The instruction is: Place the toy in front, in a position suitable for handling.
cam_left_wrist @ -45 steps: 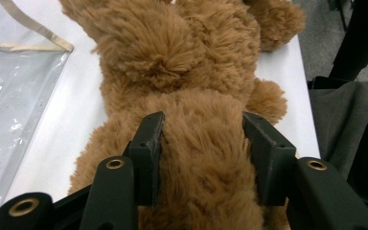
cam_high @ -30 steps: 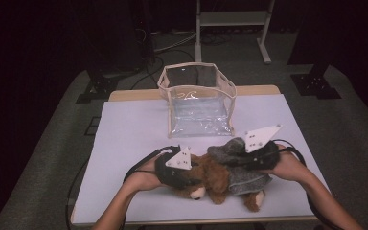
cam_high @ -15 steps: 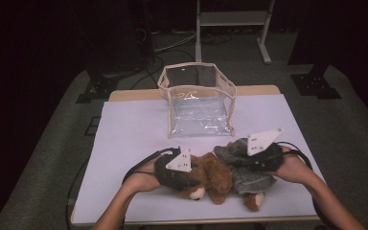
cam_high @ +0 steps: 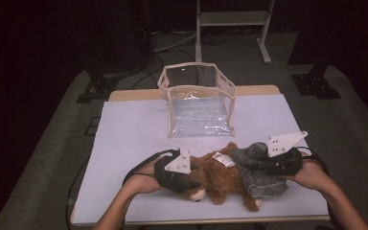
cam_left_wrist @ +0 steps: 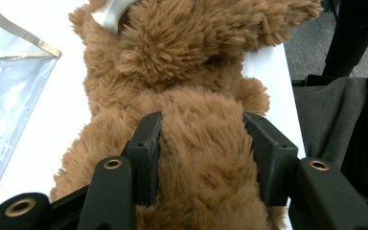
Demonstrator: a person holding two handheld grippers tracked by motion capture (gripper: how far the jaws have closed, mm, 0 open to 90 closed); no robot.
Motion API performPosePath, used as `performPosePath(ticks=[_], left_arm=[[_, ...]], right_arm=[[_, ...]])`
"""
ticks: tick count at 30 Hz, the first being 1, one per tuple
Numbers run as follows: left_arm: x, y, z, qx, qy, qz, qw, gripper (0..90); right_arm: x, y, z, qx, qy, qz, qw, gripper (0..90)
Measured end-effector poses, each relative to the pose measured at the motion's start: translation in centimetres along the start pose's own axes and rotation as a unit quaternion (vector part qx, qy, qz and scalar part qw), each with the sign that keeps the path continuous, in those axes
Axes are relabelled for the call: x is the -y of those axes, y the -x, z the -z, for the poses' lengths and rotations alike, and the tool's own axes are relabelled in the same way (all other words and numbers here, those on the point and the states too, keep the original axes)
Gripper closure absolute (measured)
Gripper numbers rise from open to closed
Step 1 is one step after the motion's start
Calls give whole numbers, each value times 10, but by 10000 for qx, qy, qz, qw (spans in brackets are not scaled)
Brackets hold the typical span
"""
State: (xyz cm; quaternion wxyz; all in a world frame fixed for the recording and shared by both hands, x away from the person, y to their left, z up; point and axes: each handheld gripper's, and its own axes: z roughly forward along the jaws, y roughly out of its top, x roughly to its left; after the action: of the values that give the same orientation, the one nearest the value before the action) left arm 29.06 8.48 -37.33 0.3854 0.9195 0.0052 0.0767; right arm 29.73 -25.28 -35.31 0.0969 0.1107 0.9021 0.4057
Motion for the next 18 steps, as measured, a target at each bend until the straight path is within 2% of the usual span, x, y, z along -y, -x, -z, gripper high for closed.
performPosePath(ticks=[3,6,10,12,15,18], left_arm=[[2,-1,0,37,106,56,9999,511],[3,-2,0,36,178,71,9998,510],[2,-1,-1,28,141,45,9999,510],[1,-1,-1,22,125,38,9999,508],[1,-3,-1,36,115,56,9999,507],[1,-3,-1,41,118,51,9999,505]], right_arm=[[15,1,6,29,102,-213,9997,806],[41,1,17,130,203,-527,9983,806],[57,2,27,244,244,-678,9971,806],[56,3,32,278,317,-670,9969,803],[39,4,38,311,567,-531,9965,804],[25,3,32,300,668,-375,9966,804]])
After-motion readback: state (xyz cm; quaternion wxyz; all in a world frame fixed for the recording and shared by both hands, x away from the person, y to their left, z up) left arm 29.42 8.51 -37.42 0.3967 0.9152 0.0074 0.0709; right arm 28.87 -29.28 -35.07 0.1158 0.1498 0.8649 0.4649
